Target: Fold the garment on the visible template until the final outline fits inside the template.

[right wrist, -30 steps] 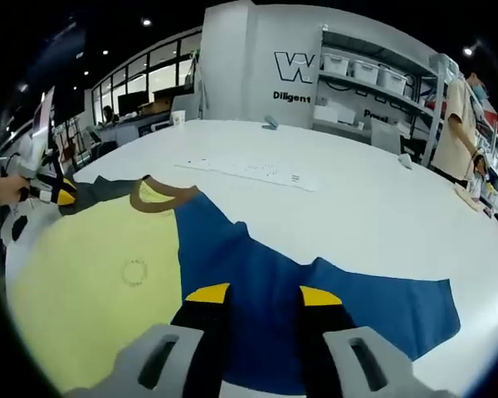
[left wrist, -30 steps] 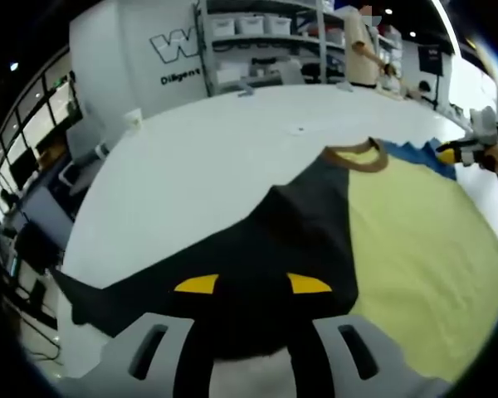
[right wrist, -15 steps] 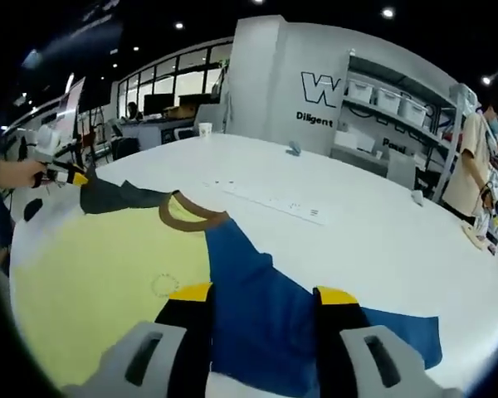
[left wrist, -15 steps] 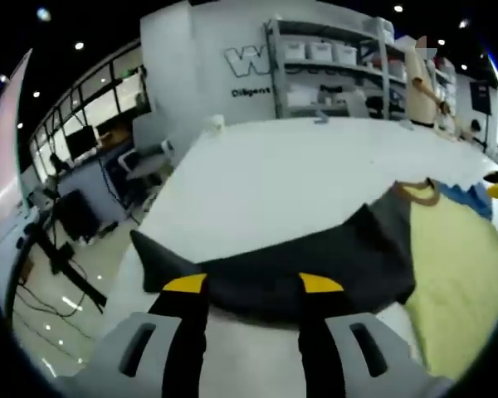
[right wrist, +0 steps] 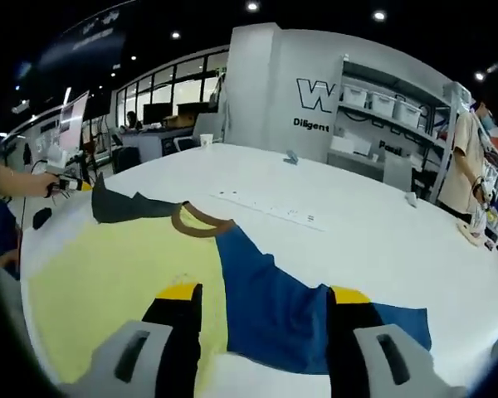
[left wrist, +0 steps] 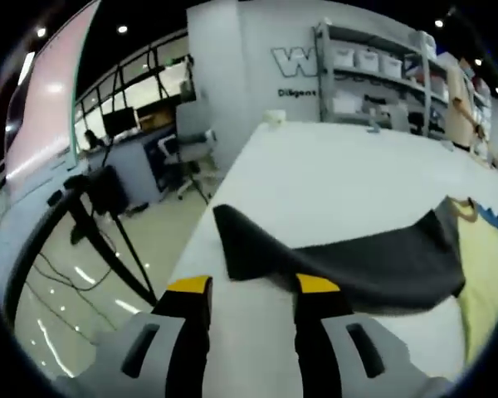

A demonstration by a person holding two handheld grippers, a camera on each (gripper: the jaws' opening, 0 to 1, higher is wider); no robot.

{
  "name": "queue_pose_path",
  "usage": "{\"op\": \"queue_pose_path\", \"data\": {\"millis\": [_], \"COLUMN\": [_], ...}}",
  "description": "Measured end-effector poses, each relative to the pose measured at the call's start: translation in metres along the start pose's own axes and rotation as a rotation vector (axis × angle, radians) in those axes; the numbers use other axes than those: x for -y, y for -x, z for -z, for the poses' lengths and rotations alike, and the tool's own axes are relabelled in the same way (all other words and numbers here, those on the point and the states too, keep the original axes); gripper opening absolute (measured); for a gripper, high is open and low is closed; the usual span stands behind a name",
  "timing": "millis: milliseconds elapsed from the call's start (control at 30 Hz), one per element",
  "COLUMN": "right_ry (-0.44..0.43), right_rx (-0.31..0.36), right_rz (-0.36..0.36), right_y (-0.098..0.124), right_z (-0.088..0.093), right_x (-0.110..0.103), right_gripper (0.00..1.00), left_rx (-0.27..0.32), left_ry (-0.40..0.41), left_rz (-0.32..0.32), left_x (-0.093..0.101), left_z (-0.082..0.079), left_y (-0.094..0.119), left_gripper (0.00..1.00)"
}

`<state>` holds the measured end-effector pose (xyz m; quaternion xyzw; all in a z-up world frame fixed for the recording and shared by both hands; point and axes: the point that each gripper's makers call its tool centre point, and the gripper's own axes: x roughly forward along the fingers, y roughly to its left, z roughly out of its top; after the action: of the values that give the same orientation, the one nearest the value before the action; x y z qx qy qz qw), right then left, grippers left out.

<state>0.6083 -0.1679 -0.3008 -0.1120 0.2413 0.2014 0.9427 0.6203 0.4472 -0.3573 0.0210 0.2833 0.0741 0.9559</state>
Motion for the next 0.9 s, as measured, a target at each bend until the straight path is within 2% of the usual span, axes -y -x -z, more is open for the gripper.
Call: {"op": "queue_pose_path", "data": {"millis": [100, 167, 233, 267, 367, 433, 500, 533, 633, 733, 867, 900], "right_ry": [0.002, 0.002, 0.017, 0.031, 0.027, 0.015, 0.012, 0.008, 0.011, 0.032, 0.026, 0.028], "right_rx": [-0.001, -0.004, -0.016, -0.021, -0.02, -0.022, -0.024, -0.024, -0.029, -0.042, -0.041, -0.041], "right_rz": [-0.007, -0.021, -0.028, -0.026, -0.033, -0.035, -0.035, -0.042, -0.045, -0.035, -0.039, -0.039], "right_y": [0.007, 0.003, 0.007, 0.008, 0.008, 0.009, 0.012, 0.014, 0.017, 0.02, 0.022, 0.022], "right_z": [-0.003, 0.0, -0.002, -0.002, -0.005, -0.006, -0.006, -0.006, -0.006, -0.006, -0.007, -0.007], "right_x": [-0.014, -0.015, -0.024, -0.025, -0.026, -0.03, -0.033, -0.035, -0.037, -0.037, -0.037, -0.038], "right_gripper": [0.57, 0.56, 0.56, 0.56, 0.56, 0.56, 0.55, 0.55, 0.55, 0.55, 0.54, 0.54], "left_rx": [0.0, -0.017, -0.059, -0.068, -0.035, -0.059, -0.049, -0.08, -0.091, -0.079, -0.074, -0.079], "left_ry": [0.024, 0.02, -0.04, -0.031, -0.011, 0.048, 0.043, 0.024, 0.022, 0.095, 0.1, 0.127], "left_rz": [0.01, 0.022, 0.035, 0.032, 0.047, 0.046, 0.044, 0.034, 0.014, 0.02, 0.005, -0.002], "left_x": [0.001, 0.005, 0.003, 0.003, 0.004, 0.002, 0.005, 0.006, 0.001, -0.004, -0.008, -0.005], "left_z": [-0.001, 0.001, 0.007, 0.007, -0.003, -0.002, -0.004, 0.001, 0.002, 0.003, 0.002, 0.002], "left_y": [-0.003, -0.008, -0.015, -0.016, -0.021, -0.024, -0.022, -0.022, -0.024, -0.031, -0.035, -0.032], "left_gripper": [0.29, 0.28, 0.28, 0.27, 0.24, 0.23, 0.23, 0.23, 0.27, 0.25, 0.15, 0.12]}}
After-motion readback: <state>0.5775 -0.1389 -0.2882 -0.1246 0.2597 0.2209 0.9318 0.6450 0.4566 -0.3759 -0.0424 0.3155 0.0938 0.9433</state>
